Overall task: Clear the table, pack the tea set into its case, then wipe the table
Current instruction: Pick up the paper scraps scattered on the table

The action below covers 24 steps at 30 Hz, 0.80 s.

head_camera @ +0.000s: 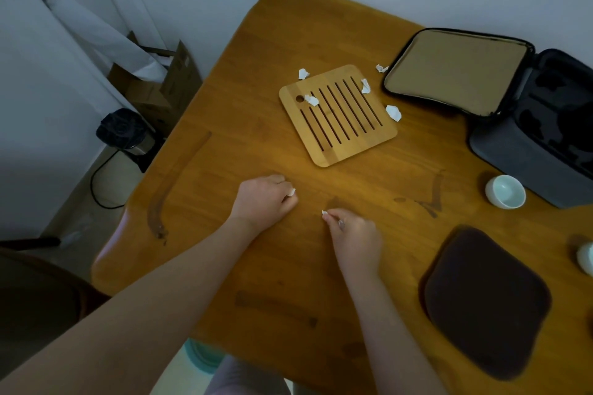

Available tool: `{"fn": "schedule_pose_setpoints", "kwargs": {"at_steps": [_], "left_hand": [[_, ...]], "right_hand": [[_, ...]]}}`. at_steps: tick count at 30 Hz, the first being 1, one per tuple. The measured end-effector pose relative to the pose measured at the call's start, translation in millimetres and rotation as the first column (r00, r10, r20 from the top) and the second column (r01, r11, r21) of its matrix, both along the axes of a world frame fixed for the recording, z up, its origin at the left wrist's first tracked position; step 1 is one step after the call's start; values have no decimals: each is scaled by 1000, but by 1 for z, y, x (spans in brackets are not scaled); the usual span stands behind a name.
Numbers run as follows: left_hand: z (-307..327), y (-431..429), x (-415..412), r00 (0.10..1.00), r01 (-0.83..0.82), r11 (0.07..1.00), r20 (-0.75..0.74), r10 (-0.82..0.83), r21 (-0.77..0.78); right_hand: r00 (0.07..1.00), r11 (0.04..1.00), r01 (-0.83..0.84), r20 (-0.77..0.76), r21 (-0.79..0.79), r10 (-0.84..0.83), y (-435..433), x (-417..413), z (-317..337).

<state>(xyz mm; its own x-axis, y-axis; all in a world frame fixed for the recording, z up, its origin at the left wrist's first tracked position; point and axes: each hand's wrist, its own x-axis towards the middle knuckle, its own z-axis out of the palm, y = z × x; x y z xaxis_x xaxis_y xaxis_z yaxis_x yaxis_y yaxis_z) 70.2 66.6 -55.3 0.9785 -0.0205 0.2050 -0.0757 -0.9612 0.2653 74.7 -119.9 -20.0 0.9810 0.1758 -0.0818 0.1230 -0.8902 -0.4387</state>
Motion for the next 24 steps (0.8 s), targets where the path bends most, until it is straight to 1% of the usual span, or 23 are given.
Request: {"fn": "schedule_pose_setpoints", "kwargs": {"at_steps": [3,5,9,11,12,15,17,19,24], "left_hand": [[5,-1,-1,1000,-9,999,1,9,-48],[4,-2,-1,1000,-16,999,-3,16,-34],[0,-1,-1,999,-30,1000,-16,30,3],[0,-2,0,1000,-20,999,-17,21,33],[-1,-2,0,1000,-10,999,-9,10,47],[-2,-1,1,999,22,998,43,-24,53],[-4,0,0,996,41,998,83,-44,43],[-5,0,1,991,59,997,116,-63,44],[-8,-1,2,990,70,995,121,-77,65]], "right_hand": [[998,998,-45,38,-37,46,3,0,-5],[994,997,-67,81,-45,70,4,-1,-10],[987,988,-100,113,-117,114,10,2,-12],[992,987,-93,77,-127,104,11,4,-8],[995,993,-69,66,-96,75,9,4,-5],[994,993,97,39,65,-100,-7,-1,5],[982,974,189,-11,126,-189,-22,-8,9],[970,965,236,-92,117,-226,-33,-16,10],[956,977,211,-211,10,-205,-39,-34,4]]}}
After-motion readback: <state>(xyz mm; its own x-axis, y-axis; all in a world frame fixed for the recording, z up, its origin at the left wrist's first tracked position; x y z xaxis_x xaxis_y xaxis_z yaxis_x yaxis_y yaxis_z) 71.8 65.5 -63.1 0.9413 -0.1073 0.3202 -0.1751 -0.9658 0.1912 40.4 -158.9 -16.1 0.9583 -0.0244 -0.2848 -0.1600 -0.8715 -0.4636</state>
